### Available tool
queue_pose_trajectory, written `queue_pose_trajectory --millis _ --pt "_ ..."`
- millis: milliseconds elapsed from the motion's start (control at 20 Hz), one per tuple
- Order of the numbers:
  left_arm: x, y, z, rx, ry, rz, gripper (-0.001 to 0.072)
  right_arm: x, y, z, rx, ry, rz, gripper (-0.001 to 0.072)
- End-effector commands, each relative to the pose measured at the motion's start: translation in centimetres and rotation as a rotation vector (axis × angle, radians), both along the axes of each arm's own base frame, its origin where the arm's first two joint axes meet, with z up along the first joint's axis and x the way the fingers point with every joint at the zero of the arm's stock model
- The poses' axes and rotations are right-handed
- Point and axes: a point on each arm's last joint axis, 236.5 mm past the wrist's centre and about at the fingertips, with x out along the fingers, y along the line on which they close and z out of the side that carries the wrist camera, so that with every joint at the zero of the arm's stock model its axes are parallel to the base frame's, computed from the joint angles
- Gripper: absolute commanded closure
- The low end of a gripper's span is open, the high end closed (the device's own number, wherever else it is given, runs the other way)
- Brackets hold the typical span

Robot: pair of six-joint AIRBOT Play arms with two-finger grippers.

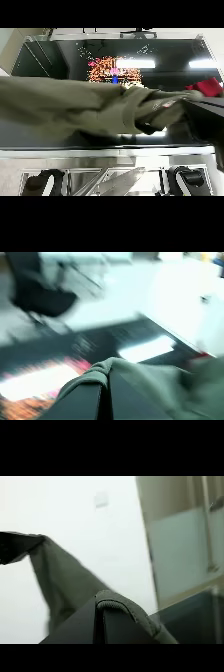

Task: Fold the shirts.

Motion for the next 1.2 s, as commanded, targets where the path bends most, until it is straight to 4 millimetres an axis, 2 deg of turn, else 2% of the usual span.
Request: queue_pose_trajectory --millis 0,100,150,250,300,400,500,550,600,650,700,750,850,950,1050,1150 --pt "0.3 2.2 1.8 0.087 -0.043 0.128 0.0683 0.5 -1.8 0.7 -0.032 -0.077 -0.165 0.069" --pt "6.0 1.3 -1.7 0.112 0.101 0.027 0.0683 4.1 -1.2 -2.5 -0.055 0.086 -0.132 0.069" --pt "9.7 1.2 -4.4 0.104 0.196 -0.016 0.0683 6.7 -1.0 -4.8 -0.064 0.188 -0.122 0.069" --pt "17.2 0.9 -11.7 0.098 0.404 -0.089 0.0683 12.3 -1.2 -10.4 -0.065 0.401 -0.139 0.069" --pt "20.6 0.9 -16.0 0.097 0.506 -0.111 0.0684 15.6 -1.7 -14.1 -0.056 0.518 -0.171 0.069" --pt "27.0 -0.1 -25.9 0.117 0.709 -0.177 0.0683 21.6 -3.5 -23.2 -0.031 0.772 -0.282 0.069" --pt "31.6 -0.9 -34.2 0.113 0.869 -0.218 0.0685 26.1 -5.9 -32.6 -0.036 0.984 -0.42 0.0689" --pt "33.6 -0.9 -37.8 0.097 0.945 -0.225 0.0683 27.6 -7.1 -37.1 -0.04 1.077 -0.487 0.0689" --pt "34.8 -0.9 -40.5 0.076 1.032 -0.245 0.0534 29.0 -8.8 -41.2 -0.027 1.16 -0.574 0.068" --pt "35.3 -0.2 -42.1 0.058 1.11 -0.268 0.0281 29.9 -10.5 -43.9 -0.024 1.21 -0.642 0.0558" --pt "35.1 0.8 -42.8 0.041 1.197 -0.297 -0.0013 30.6 -11.5 -45.5 -0.033 1.235 -0.666 0.0271" --pt "34.6 2.1 -42.9 0.023 1.276 -0.313 -0.0011 31.1 -12.3 -45.9 -0.07 1.219 -0.654 0.0077" --pt "34.3 5.1 -42.1 -0.05 1.35 -0.269 -0.001 31.6 -13.5 -44.2 -0.114 1.149 -0.586 0.0077" --pt "32.8 7.0 -41.8 -0.101 1.397 -0.229 0.0014 30.8 -15.1 -42.3 -0.142 1.132 -0.502 0.0078" --pt "29.8 7.5 -41.7 -0.124 1.469 -0.228 0.0029 28.8 -17.3 -42.1 -0.157 1.216 -0.44 0.0079" --pt "25.6 7.3 -42.2 -0.118 1.555 -0.221 0.0029 26.5 -20.0 -43.2 -0.215 1.287 -0.433 0.0079"
